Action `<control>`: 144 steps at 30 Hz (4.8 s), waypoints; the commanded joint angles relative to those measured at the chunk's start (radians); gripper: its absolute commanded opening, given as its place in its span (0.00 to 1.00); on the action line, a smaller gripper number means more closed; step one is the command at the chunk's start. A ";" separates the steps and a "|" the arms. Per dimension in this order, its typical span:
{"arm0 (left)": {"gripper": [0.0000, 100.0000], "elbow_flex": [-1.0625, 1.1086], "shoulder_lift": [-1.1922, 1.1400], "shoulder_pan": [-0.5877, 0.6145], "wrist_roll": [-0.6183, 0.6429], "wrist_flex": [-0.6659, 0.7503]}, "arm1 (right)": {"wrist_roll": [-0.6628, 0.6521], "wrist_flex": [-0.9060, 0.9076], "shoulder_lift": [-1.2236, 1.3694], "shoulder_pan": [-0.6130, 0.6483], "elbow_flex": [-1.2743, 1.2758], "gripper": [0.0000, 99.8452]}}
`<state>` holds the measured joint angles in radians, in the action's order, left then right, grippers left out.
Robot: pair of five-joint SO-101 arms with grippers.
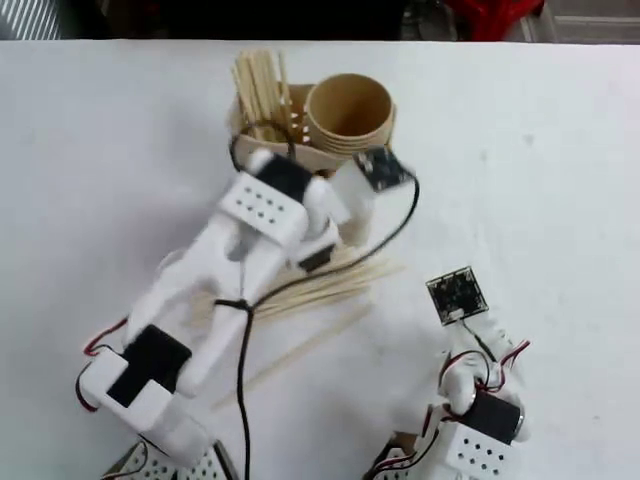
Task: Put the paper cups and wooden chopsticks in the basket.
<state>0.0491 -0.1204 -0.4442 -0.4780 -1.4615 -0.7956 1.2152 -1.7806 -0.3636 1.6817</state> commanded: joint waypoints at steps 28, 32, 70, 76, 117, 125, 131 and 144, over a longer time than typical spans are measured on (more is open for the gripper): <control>0.18 0.351 -0.065 -0.174 0.074 0.295 | -0.011 -0.054 -0.005 -0.174 0.009 0.02; 0.18 0.250 -0.048 -0.163 0.075 0.224 | -0.011 -0.054 -0.005 -0.174 0.009 0.02; 0.02 0.094 0.056 -0.102 0.064 -0.020 | -0.003 -0.054 -0.007 -0.168 0.009 0.02; 0.02 -0.121 0.298 -0.102 0.072 -0.157 | -0.003 -0.054 -0.005 -0.168 0.009 0.02; 0.08 -0.017 0.476 0.257 0.388 0.852 | -0.003 -0.053 -0.005 -0.168 0.009 0.02; 0.08 -0.018 0.541 0.217 0.382 0.483 | -0.003 -0.053 -0.005 -0.168 0.009 0.02; 0.08 0.048 0.611 0.119 0.189 0.109 | -0.003 -0.053 -0.005 -0.168 0.009 0.02; 0.08 0.865 0.601 -0.038 -0.043 0.555 | -0.003 -0.053 -0.007 -0.168 0.009 0.02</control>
<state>0.8163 0.4611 -0.4687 -0.4503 -1.0165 -0.7956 1.1769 -1.7806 -0.5309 1.6817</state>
